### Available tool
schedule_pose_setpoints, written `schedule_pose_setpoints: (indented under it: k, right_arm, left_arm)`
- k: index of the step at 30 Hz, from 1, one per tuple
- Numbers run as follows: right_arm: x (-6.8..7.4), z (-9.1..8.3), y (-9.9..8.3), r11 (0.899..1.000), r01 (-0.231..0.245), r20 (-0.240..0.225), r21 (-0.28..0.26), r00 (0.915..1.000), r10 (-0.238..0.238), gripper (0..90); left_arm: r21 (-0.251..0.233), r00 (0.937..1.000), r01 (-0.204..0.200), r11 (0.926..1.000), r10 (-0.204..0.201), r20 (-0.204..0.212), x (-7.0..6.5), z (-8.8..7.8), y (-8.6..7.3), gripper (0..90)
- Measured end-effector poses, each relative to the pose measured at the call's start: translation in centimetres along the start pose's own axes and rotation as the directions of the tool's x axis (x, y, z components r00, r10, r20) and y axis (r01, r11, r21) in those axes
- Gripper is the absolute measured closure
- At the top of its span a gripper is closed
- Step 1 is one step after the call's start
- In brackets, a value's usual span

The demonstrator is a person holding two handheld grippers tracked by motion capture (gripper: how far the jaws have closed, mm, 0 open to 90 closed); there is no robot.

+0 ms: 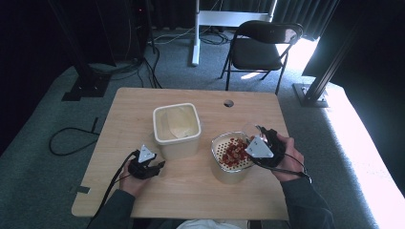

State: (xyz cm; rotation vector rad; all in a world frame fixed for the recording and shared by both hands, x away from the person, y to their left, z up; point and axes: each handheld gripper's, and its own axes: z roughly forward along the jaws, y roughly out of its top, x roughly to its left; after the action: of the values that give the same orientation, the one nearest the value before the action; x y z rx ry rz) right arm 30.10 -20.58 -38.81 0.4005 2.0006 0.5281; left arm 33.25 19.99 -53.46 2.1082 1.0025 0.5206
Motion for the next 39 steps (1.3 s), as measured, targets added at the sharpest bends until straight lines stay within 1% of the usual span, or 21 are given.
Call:
schedule_pose_setpoints:
  k: [3,6,8,11,13,15,21,22,24,25,26,27,31,32,33,34,35,36,37,38,39]
  right_arm:
    - [-0.3,0.1,-0.4,0.997,-0.069,-0.026,-0.023,0.9973,0.069,42.8]
    - [-0.5,0.2,-0.8,0.99,-0.134,-0.053,-0.044,0.9899,0.132,42.8]
    - [-0.8,0.2,-1.0,0.983,-0.175,-0.069,-0.056,0.9828,0.171,42.7]
    - [-1.3,0.2,-1.3,0.968,-0.24,-0.087,-0.077,0.9685,0.233,42.7]
    - [-1.8,0.2,-1.5,0.952,-0.291,-0.108,-0.095,0.9537,0.281,42.7]
    - [-2.1,0.1,-1.6,0.939,-0.326,-0.128,-0.11,0.9415,0.312,42.6]
    - [-3.1,0.1,-2.0,0.88,-0.449,-0.219,-0.154,0.8843,0.413,42.6]
    - [-3.2,0.1,-2.0,0.871,-0.465,-0.227,-0.158,0.8758,0.426,42.6]
    - [-3.4,0.1,-2.1,0.86,-0.482,-0.245,-0.17,0.8656,0.437,42.6]
    - [-3.6,0.1,-2.2,0.849,-0.499,-0.26,-0.176,0.8548,0.449,42.6]
    - [-3.6,0.1,-2.2,0.842,-0.509,-0.27,-0.179,0.8483,0.456,42.6]
    - [-3.7,0.1,-2.3,0.832,-0.524,-0.282,-0.182,0.8385,0.467,42.6]
    - [-4.2,0.2,-2.5,0.788,-0.585,-0.334,-0.191,0.7937,0.509,42.7]
    - [-4.4,0.3,-2.6,0.771,-0.607,-0.355,-0.191,0.7755,0.522,42.7]
    - [-4.5,0.4,-2.6,0.761,-0.62,-0.367,-0.194,0.7648,0.53,42.7]
    - [-4.6,0.5,-2.7,0.743,-0.642,-0.388,-0.191,0.7445,0.543,42.7]
    - [-4.7,0.6,-2.7,0.729,-0.658,-0.404,-0.189,0.7287,0.553,42.7]
    - [-4.7,0.6,-2.7,0.718,-0.67,-0.413,-0.188,0.7175,0.561,42.7]
    - [-4.7,0.6,-2.7,0.718,-0.67,-0.413,-0.188,0.7175,0.561,42.7]
    - [-4.8,0.8,-2.6,0.705,-0.685,-0.428,-0.184,0.7014,0.57,42.7]
    - [-4.8,0.9,-2.5,0.702,-0.688,-0.432,-0.184,0.6982,0.571,42.7]
  left_arm:
    - [0.004,1.0,-0.005,1.0,0.005,-0.001,0.0,0.0,0.0,50.7]
    - [0.005,1.0,-0.006,1.0,0.006,-0.002,0.0,0.0,0.0,50.7]
    - [0.005,1.0,-0.005,1.0,0.005,-0.003,0.0,-0.1,0.0,50.7]
    - [0.006,1.0,-0.005,1.0,0.005,-0.004,0.0,-0.1,-0.1,50.7]
    - [0.006,1.0,-0.005,1.0,0.005,-0.003,0.0,-0.1,0.0,50.6]
    - [0.006,1.0,-0.004,1.0,0.004,-0.003,0.1,-0.1,0.0,50.6]
    - [0.008,1.0,-0.005,1.0,0.005,-0.003,0.1,-0.1,0.0,50.7]
    - [0.006,1.0,-0.005,1.0,0.005,-0.005,0.0,-0.1,0.0,50.6]
    - [0.003,1.0,-0.003,1.0,0.003,-0.005,0.0,-0.1,0.0,50.7]
    - [0.003,1.0,-0.003,1.0,0.003,-0.004,0.0,-0.1,0.0,50.7]
    - [0.004,1.0,-0.004,1.0,0.004,-0.004,0.0,-0.1,0.0,50.7]
    - [0.005,1.0,-0.005,1.0,0.005,-0.004,0.0,-0.1,0.0,50.7]
    - [0.005,1.0,-0.005,1.0,0.005,-0.004,0.0,-0.1,0.0,50.7]
    - [0.005,1.0,-0.005,1.0,0.005,-0.004,0.0,-0.1,0.0,50.7]
    - [0.003,1.0,-0.004,1.0,0.004,-0.003,0.0,-0.1,0.0,50.6]
    - [0.003,1.0,-0.005,1.0,0.005,-0.004,0.0,-0.1,0.0,50.7]
    - [0.003,1.0,-0.004,1.0,0.004,-0.004,0.0,-0.1,0.0,50.7]
    - [0.002,1.0,-0.005,1.0,0.005,-0.004,0.0,-0.1,0.0,50.7]
    - [0.002,1.0,-0.005,1.0,0.005,-0.004,0.0,-0.1,0.0,50.7]
    - [0.002,1.0,-0.005,1.0,0.005,-0.004,0.0,-0.1,0.0,50.7]
    - [0.003,1.0,-0.007,1.0,0.007,-0.005,0.0,-0.1,0.0,50.7]
